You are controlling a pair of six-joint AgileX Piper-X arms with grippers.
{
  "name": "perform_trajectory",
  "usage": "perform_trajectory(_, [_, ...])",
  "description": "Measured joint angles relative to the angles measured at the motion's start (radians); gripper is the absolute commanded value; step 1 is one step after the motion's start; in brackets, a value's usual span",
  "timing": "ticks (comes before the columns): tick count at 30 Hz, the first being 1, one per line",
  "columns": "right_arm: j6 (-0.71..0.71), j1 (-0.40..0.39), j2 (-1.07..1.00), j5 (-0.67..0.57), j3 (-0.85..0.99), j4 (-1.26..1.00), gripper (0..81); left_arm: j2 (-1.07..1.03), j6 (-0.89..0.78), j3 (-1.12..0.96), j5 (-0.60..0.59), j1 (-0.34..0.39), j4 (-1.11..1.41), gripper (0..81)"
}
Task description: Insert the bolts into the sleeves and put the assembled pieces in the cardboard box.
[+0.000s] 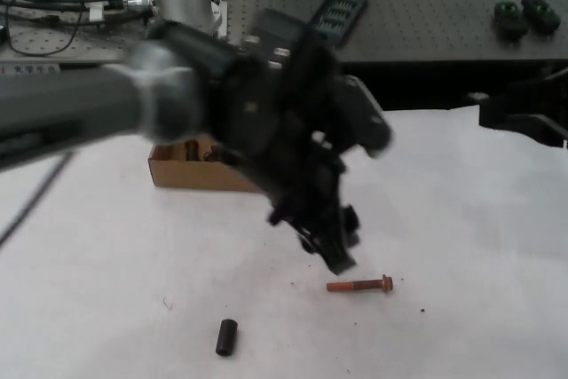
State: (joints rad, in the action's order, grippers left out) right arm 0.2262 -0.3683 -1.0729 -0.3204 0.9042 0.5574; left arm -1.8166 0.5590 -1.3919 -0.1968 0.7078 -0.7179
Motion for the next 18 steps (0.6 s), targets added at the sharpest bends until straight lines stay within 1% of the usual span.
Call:
perform_trajectory(2, [0.0, 0.0, 0.0, -0.012, 0.0, 0.0, 22.3, -0.04, 0.023, -0.039, 0.009, 0.019, -0.026, 42.8])
perform_trajectory(6, [-0.011, 0.0, 0.0, -0.043, 0.0, 0.0, 22.3, -0.093, 0.038, -0.085, 0.017, 0.034, -0.051, 42.8])
perform_trajectory(11, [-0.024, 0.0, 0.0, -0.05, 0.0, 0.008, 22.3, -0.168, 0.059, -0.153, 0.021, 0.036, -0.091, 42.8])
perform_trajectory(15, [-0.024, 0.0, 0.0, -0.05, 0.0, 0.008, 22.3, -0.209, 0.064, -0.178, 0.026, 0.036, -0.108, 38.2])
perform_trajectory(18, [-0.024, 0.0, 0.0, -0.05, 0.0, 0.009, 22.3, -0.234, 0.067, -0.186, 0.029, 0.036, -0.111, 38.1])
